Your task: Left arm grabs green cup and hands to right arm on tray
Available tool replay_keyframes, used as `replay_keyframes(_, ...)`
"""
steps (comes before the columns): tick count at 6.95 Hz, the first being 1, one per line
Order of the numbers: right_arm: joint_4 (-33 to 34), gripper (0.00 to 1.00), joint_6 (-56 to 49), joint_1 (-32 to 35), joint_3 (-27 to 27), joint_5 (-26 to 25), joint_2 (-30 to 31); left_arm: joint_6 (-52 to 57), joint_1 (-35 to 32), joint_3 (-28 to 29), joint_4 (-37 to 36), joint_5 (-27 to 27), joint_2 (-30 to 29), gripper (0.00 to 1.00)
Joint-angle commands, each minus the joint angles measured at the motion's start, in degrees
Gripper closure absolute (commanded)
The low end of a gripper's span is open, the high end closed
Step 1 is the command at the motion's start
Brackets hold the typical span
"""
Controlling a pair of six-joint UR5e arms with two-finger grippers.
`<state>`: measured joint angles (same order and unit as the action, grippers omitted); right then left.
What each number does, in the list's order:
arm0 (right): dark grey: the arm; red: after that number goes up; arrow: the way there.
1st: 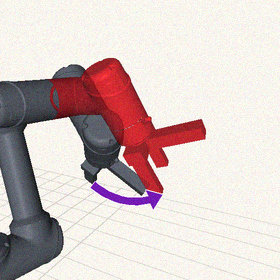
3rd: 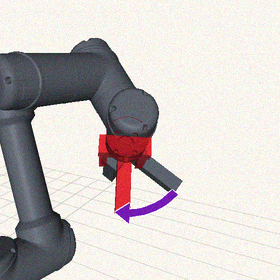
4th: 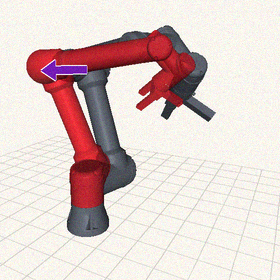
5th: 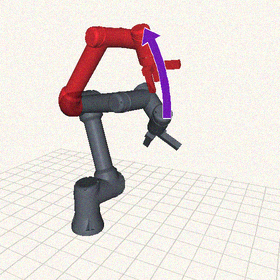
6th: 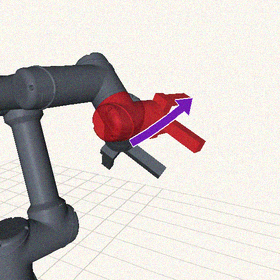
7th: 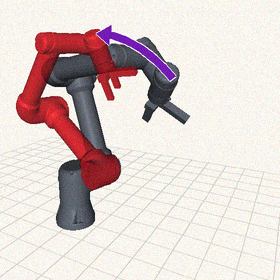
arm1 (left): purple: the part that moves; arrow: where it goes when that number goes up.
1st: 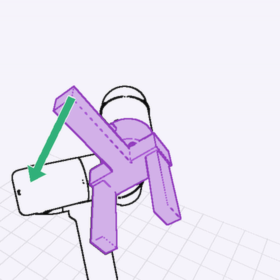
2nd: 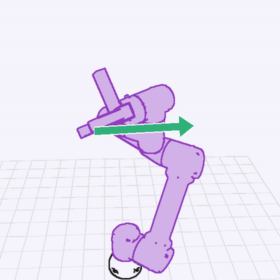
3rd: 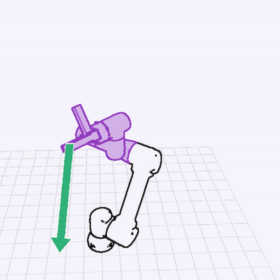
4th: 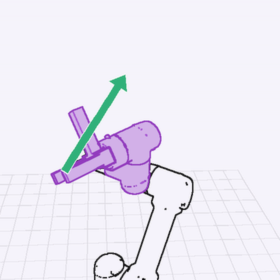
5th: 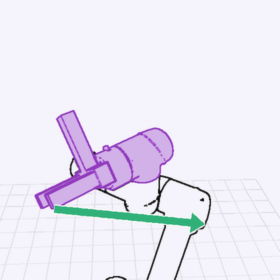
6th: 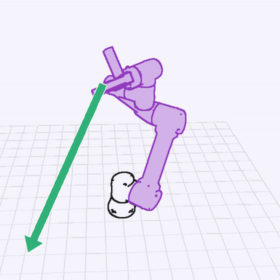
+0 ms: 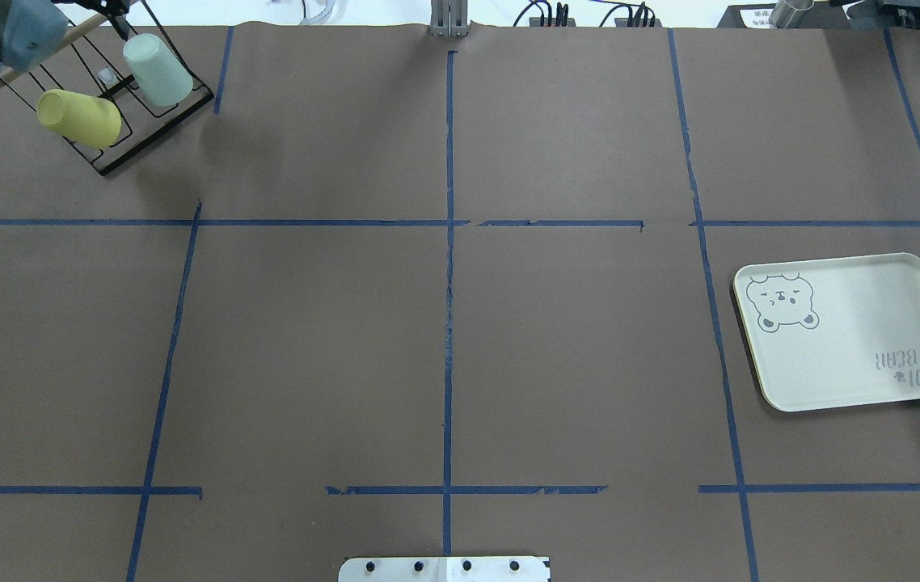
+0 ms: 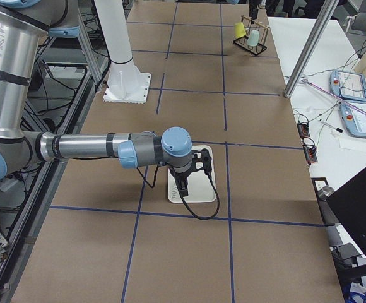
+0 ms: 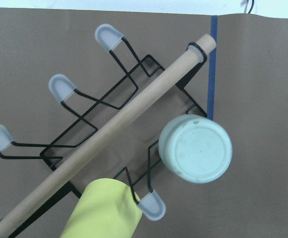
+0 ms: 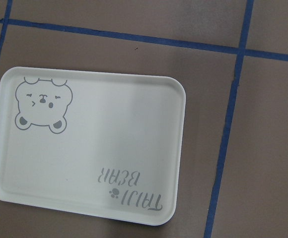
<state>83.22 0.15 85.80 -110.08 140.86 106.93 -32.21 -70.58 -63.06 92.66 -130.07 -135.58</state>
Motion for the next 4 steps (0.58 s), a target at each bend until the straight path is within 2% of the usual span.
replay_keyframes(1,-0.07,0.00,0.12,-0.02,2.22,0.29,-0.06,-3.89,2.19,4.86,6.11,0.16,-1.26,0.00)
replay_keyframes(4,-0.08,0.00,0.12,-0.20,2.76,0.64,-0.15,-5.57,2.99,10.14,10.26,4.12,-3.62,0.00)
